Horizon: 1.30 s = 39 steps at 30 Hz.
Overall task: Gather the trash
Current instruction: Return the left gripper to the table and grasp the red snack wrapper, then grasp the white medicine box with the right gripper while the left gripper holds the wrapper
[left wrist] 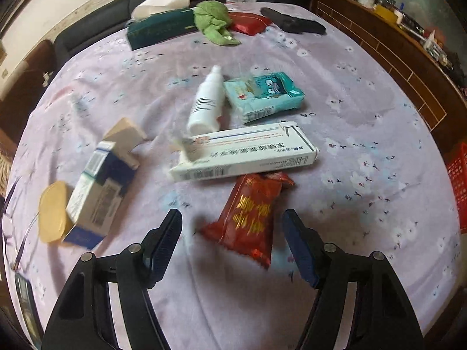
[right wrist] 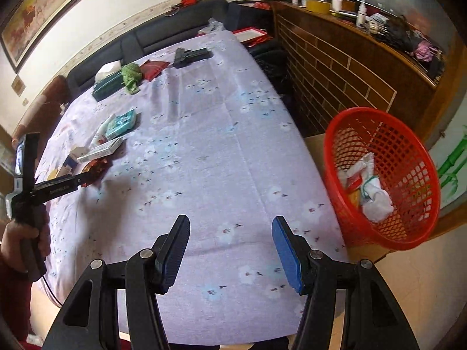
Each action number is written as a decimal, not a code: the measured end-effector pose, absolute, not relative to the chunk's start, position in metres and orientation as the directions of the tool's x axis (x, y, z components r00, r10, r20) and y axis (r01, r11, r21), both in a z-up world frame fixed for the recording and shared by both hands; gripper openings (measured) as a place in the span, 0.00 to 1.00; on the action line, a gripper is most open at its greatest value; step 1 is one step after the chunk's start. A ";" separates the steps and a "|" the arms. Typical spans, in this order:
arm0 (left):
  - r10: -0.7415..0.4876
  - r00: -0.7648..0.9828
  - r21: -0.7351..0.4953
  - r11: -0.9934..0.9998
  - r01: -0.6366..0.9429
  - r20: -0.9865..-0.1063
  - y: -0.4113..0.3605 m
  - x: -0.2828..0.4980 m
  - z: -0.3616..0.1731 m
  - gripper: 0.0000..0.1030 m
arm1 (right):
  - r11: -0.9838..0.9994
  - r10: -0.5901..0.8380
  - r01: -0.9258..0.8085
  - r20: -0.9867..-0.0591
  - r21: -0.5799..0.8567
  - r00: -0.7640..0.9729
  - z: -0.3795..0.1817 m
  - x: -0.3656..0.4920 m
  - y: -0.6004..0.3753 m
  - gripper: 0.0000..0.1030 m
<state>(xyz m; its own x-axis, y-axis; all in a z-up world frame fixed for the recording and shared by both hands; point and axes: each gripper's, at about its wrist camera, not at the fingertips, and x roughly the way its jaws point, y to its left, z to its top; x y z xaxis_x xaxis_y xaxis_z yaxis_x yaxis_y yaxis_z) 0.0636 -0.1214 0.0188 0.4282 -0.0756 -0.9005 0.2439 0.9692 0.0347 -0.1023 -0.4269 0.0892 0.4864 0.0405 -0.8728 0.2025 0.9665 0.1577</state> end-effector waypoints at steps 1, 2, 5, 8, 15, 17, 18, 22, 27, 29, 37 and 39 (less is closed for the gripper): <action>-0.067 0.428 0.044 0.969 0.243 -0.901 -0.123 0.067 0.015 0.60 | 0.966 0.034 0.209 -0.874 0.153 0.485 0.089 -0.103 -0.429 0.61; -0.065 0.415 0.042 0.969 0.242 -0.907 -0.125 0.069 0.010 0.54 | 0.965 0.029 0.215 -0.875 0.150 0.483 0.090 -0.104 -0.430 0.61; -0.090 0.434 0.010 0.975 0.223 -0.896 -0.120 0.072 0.013 0.41 | 0.964 0.019 0.226 -0.881 0.142 0.473 0.090 -0.104 -0.433 0.61; -0.100 0.442 -0.004 0.977 0.213 -0.891 -0.116 0.065 0.013 0.36 | 0.967 0.022 0.216 -0.885 0.137 0.465 0.089 -0.100 -0.431 0.61; -0.096 0.448 -0.035 0.989 0.144 -0.889 -0.084 0.027 0.020 0.35 | 0.983 0.148 0.030 -0.878 0.181 0.456 0.092 -0.061 -0.392 0.61; -0.079 0.458 -0.023 0.992 0.126 -0.886 -0.074 0.016 0.023 0.35 | 0.979 0.198 -0.040 -0.873 0.202 0.446 0.093 -0.046 -0.373 0.61; -0.070 0.462 -0.018 0.993 0.115 -0.884 -0.068 0.010 0.025 0.35 | 0.972 0.234 -0.087 -0.870 0.217 0.435 0.093 -0.034 -0.359 0.61; -0.049 0.461 -0.016 0.997 0.076 -0.886 -0.047 -0.010 0.032 0.35 | 0.936 0.341 -0.223 -0.859 0.273 0.382 0.086 0.007 -0.313 0.61; -0.024 0.461 -0.015 1.000 0.024 -0.887 -0.022 -0.036 0.041 0.35 | 0.887 0.417 -0.352 -0.846 0.300 0.331 0.070 0.067 -0.252 0.61; -0.016 0.458 -0.017 1.000 0.003 -0.889 -0.013 -0.047 0.043 0.35 | 0.877 0.427 -0.371 -0.848 0.305 0.313 0.061 0.087 -0.235 0.61; -0.001 0.454 -0.020 0.999 -0.037 -0.891 0.009 -0.062 0.045 0.35 | 0.850 0.437 -0.432 -0.862 0.302 0.257 0.021 0.154 -0.184 0.61; -0.005 0.452 -0.028 0.999 -0.043 -0.892 0.012 -0.061 0.045 0.35 | 0.848 0.423 -0.443 -0.875 0.291 0.235 0.014 0.157 -0.182 0.61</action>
<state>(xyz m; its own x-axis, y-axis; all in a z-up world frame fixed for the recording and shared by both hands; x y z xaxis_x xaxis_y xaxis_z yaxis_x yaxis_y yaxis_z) -0.0605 0.0119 0.0451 0.4523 -0.0054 -0.8919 -0.0431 0.9987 -0.0279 0.1567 -0.1820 0.0141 0.2350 0.4233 -0.8750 -0.4426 0.8480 0.2914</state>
